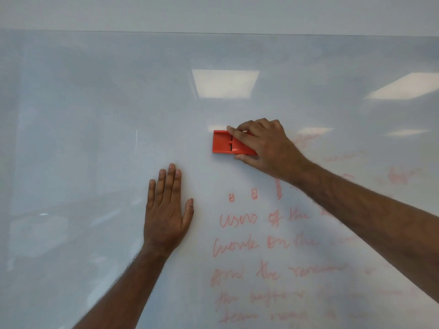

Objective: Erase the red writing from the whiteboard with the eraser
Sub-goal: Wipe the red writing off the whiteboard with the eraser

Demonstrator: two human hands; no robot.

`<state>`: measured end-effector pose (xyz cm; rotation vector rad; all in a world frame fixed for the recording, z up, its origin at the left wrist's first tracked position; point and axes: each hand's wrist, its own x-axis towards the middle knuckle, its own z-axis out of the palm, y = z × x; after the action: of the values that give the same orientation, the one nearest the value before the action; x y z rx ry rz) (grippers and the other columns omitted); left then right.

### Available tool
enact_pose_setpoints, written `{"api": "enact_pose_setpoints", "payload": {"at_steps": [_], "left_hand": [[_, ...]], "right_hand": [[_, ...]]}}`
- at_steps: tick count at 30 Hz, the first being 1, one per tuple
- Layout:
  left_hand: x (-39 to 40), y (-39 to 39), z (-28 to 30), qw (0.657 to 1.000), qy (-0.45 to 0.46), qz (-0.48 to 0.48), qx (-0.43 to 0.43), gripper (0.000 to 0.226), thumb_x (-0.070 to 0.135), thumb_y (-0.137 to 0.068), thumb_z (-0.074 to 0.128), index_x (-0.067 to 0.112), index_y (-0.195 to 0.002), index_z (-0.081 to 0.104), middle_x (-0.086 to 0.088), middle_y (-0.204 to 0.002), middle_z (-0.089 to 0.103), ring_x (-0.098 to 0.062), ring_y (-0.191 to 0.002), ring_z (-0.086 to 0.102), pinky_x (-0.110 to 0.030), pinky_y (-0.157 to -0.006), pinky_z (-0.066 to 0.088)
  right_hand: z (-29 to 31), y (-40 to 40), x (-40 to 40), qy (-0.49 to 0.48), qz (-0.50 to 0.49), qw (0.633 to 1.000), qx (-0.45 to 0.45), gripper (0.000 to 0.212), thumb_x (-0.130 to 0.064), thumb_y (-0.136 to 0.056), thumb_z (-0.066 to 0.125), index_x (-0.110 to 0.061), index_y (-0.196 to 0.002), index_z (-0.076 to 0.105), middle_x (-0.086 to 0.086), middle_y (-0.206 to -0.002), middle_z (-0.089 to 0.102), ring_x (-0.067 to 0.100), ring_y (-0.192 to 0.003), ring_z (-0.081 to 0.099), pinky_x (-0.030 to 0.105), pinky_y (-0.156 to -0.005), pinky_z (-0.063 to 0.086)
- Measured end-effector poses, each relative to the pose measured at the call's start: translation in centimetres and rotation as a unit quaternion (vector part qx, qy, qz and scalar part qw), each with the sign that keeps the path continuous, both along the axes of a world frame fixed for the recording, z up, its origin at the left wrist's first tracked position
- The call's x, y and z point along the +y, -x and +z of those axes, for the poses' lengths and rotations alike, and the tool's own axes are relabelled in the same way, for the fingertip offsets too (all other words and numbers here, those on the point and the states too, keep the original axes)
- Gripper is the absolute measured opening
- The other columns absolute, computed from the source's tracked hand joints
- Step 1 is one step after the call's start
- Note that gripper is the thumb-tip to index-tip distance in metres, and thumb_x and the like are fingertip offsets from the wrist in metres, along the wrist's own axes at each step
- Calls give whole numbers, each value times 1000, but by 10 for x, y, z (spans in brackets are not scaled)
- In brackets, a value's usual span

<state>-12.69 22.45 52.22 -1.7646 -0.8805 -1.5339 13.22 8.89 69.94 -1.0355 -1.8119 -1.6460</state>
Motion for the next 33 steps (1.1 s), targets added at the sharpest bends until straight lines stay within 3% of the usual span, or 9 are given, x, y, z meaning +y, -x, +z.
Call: {"api": "enact_pose_setpoints", "payload": {"at_steps": [10,16,20,28,33], "left_hand": [[-1,1,0,1000,2,-3,1,77,39,-108,38,8,-174,15,-9,-184,10,-26,-171,6,-49,-139,6],[-2,2,-1,1000,5,-8,3,77,40,-108,37,10,-175,13,-8,-184,9,-26,-171,5,-49,-139,6],[-4,1,-1,1000,6,-7,0,76,39,-109,37,8,-174,15,-9,-184,10,-27,-171,6,-50,-139,8],[-4,1,-2,1000,-2,-6,-5,75,39,-108,37,7,-174,18,-9,-183,13,-27,-171,9,-49,-139,7],[-1,1,-1,1000,-6,-7,-6,76,39,-108,38,9,-174,17,-8,-184,12,-26,-171,8,-45,-139,3]], "right_hand": [[-51,-8,-3,66,-22,982,-174,64,-51,-104,57,-19,-158,43,3,-140,59,26,-118,58,44,-92,44],[-44,-41,-21,126,-31,965,-228,62,-47,-102,63,-23,-156,44,-1,-139,57,21,-120,56,40,-95,42],[-23,-60,-34,124,-39,971,-200,63,-46,-99,67,-24,-155,46,-1,-138,57,22,-120,58,41,-95,42],[6,-33,-29,57,-31,997,-36,67,-49,-97,69,-18,-154,51,6,-137,61,31,-116,58,46,-90,41],[-17,9,-8,56,-16,997,-49,69,-48,-96,69,-16,-154,50,7,-136,62,32,-115,59,47,-90,43]]}}
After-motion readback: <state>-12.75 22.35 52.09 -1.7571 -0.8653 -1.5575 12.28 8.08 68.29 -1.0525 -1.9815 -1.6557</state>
